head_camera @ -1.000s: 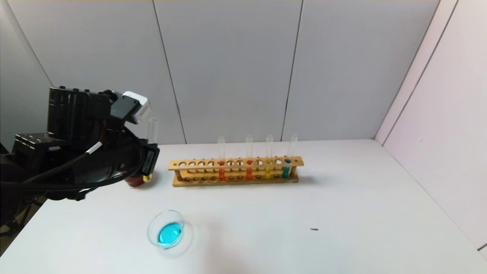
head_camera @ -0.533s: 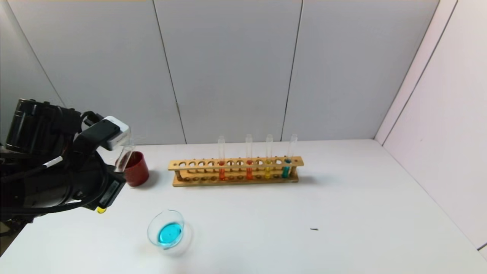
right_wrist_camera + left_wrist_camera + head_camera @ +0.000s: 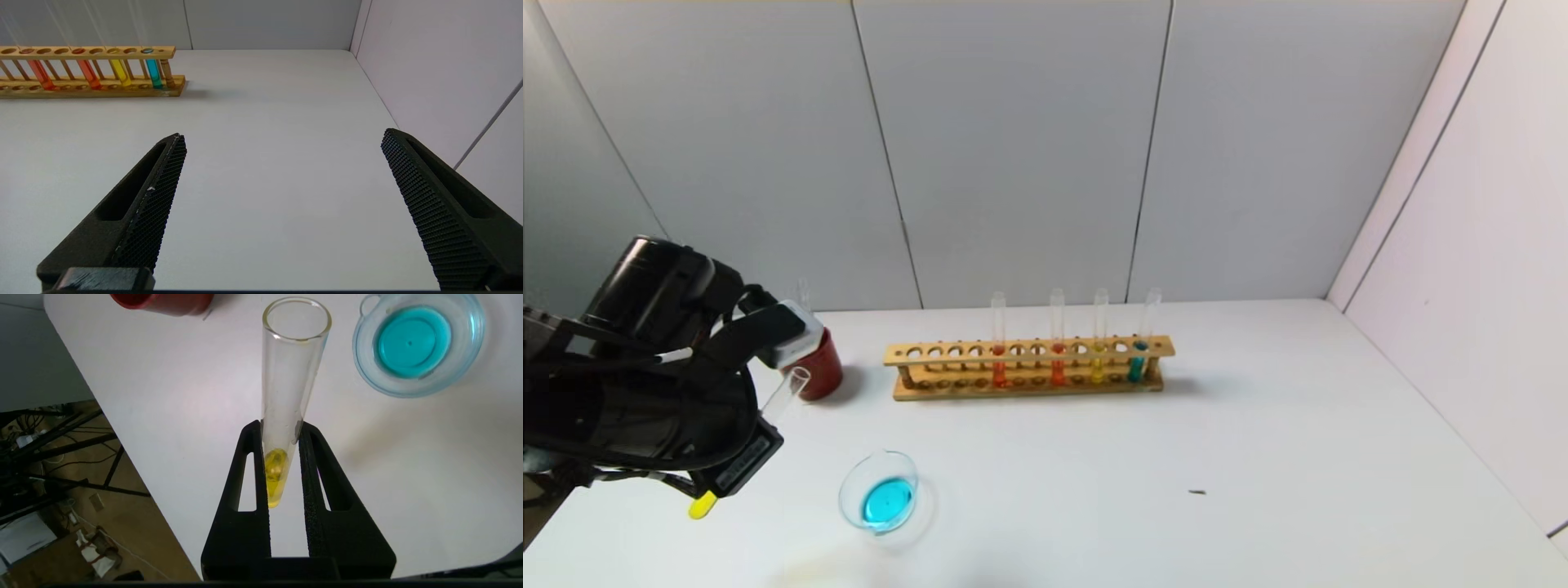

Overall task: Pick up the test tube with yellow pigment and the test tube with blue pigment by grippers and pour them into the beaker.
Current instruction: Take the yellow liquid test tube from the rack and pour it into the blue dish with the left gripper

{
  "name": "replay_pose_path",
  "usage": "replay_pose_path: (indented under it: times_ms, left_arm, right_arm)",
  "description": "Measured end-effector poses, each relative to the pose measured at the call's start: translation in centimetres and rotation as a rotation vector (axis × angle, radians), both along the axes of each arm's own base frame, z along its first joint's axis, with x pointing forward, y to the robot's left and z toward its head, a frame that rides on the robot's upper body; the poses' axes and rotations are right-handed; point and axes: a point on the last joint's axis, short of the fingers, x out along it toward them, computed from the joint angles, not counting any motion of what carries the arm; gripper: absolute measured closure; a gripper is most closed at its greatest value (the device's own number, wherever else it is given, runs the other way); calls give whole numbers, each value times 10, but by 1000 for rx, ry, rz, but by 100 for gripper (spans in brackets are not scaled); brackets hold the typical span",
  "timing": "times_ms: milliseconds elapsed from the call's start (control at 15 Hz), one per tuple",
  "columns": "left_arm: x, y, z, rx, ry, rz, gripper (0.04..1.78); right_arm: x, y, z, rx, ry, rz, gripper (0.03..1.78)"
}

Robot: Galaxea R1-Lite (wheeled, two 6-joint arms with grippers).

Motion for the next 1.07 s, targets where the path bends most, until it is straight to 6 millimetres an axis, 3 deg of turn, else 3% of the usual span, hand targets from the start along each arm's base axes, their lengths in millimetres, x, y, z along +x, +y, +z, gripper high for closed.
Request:
replay_pose_path:
  times_ms: [533,1067]
  left_arm:
    - [10,-27,-26,204,277,-99,153]
    - [28,-38,-39,343,459,-105,153]
  right_arm:
    - [0,0,0,0,0,0,7]
    - [0,0,0,0,0,0,7]
